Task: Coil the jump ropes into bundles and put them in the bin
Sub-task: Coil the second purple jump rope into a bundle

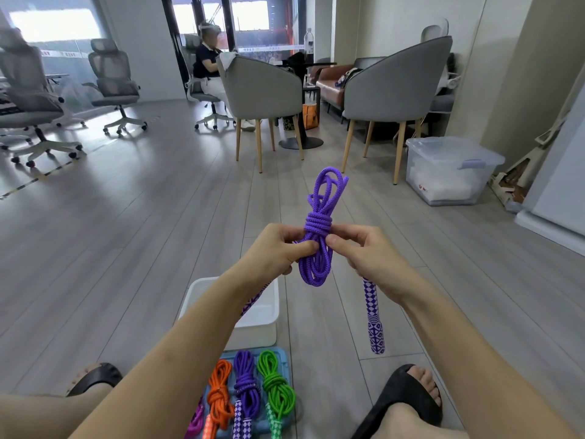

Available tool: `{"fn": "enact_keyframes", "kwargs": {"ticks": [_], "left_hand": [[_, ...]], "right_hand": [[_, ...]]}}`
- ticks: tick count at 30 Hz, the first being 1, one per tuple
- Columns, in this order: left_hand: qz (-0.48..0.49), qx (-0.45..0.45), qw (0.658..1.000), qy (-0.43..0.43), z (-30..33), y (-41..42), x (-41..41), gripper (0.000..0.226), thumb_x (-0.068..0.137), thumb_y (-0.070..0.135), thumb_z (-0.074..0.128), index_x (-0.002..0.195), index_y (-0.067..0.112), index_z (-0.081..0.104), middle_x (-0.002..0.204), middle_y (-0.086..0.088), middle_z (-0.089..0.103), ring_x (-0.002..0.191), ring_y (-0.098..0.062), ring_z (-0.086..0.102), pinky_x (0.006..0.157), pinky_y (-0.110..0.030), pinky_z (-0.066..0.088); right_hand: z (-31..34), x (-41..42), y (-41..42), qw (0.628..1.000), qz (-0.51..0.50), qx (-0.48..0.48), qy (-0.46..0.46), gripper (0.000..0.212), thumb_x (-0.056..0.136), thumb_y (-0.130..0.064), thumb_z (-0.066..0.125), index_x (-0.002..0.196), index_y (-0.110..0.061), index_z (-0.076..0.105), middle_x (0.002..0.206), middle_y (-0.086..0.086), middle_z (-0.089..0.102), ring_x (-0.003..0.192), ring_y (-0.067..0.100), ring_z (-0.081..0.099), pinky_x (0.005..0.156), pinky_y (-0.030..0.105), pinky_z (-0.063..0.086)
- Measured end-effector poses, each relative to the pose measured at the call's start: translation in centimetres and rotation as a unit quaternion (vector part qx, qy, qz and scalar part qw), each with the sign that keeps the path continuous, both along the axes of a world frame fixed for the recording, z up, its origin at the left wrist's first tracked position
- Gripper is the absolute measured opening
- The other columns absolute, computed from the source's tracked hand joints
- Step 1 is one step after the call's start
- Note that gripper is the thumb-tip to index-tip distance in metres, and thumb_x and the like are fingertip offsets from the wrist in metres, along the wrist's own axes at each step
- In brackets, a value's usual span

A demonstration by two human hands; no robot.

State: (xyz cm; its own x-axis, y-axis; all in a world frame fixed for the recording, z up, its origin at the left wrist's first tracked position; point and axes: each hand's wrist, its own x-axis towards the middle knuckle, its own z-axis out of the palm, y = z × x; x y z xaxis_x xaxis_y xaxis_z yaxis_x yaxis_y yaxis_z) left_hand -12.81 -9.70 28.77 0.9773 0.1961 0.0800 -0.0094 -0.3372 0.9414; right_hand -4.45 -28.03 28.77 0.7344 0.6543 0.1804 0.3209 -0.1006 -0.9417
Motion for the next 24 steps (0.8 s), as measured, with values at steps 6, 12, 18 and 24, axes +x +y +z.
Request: {"fn": "enact_keyframes", "kwargs": {"ticks": [6,12,18,24], "left_hand": [[-0.012,-0.017,1.0,-0.008,-0.03,0.17,-0.04,0.015,0.096,0.014,0.068,0.106,0.015,0.08,0.073,-0.008,0.06,0.057,-0.013,0.037,0.053,-0.025,0.034],[-0.025,-0.002,1.0,0.008,-0.26,0.11,0.06,0.016,0.096,0.014,0.068,0.109,0.013,0.078,0.075,-0.007,0.064,0.06,-0.015,0.04,0.054,-0.024,0.039],[-0.024,0.064,0.998,0.008,0.1,-0.05,0.23,0.023,0.091,0.0,0.061,0.107,0.011,0.074,0.066,0.01,0.059,0.06,-0.017,0.038,0.054,-0.027,0.036],[-0.013,0.092,0.996,0.004,-0.04,-0.22,0.24,0.029,0.089,0.004,0.061,0.113,0.016,0.072,0.064,0.013,0.055,0.053,-0.009,0.039,0.051,-0.018,0.036]], "right_hand": [[0.08,-0.19,0.03,0.999,0.01,-0.034,-0.01,0.044,0.083,-0.023,0.085,0.121,-0.04,0.071,0.103,-0.005,0.078,0.104,0.0,0.07,0.095,0.026,0.052],[-0.29,0.2,-0.04,0.999,-0.001,-0.047,-0.004,0.043,0.087,-0.013,0.077,0.12,-0.039,0.069,0.092,0.005,0.08,0.093,0.019,0.076,0.1,0.044,0.056],[0.14,0.65,-0.37,0.998,0.011,-0.068,-0.013,0.042,0.086,-0.011,0.076,0.12,-0.035,0.07,0.093,0.001,0.08,0.093,0.015,0.076,0.098,0.04,0.055],[-0.19,0.71,-0.32,0.998,0.009,-0.054,-0.02,0.043,0.085,-0.011,0.075,0.118,-0.039,0.073,0.093,0.003,0.078,0.094,0.017,0.074,0.099,0.042,0.055]]}}
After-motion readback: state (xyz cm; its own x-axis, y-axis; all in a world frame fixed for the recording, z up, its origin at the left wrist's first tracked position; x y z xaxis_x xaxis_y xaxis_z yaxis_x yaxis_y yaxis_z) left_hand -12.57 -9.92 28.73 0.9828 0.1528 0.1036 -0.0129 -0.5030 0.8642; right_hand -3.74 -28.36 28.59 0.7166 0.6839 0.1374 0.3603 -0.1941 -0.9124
